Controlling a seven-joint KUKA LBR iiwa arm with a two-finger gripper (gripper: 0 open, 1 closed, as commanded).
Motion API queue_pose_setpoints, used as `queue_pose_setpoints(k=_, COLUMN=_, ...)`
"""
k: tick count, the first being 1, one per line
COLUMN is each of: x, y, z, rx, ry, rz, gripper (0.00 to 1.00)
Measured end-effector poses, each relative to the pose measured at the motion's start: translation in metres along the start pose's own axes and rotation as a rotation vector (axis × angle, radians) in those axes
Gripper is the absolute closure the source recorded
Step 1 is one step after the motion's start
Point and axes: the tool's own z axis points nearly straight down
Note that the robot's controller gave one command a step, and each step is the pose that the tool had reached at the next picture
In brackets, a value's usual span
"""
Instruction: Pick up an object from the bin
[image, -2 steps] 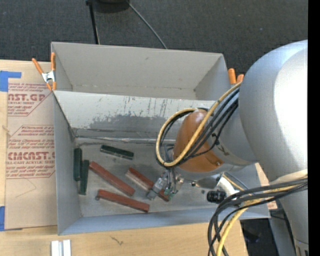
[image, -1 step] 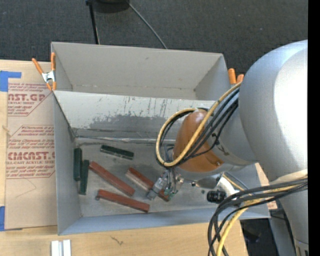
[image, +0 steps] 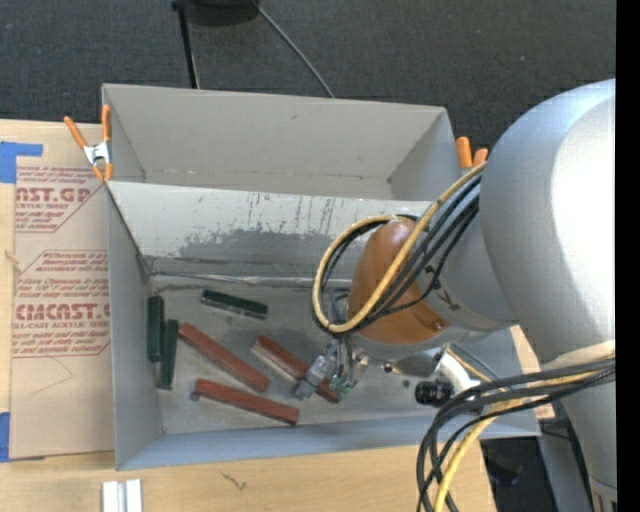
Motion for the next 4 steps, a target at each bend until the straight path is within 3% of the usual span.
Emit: queue_pose_setpoints(k=4, x=0.001, y=0.0, z=-0.043, rx=-0.003, ry=-0.003, rz=-0.001, gripper=1.0)
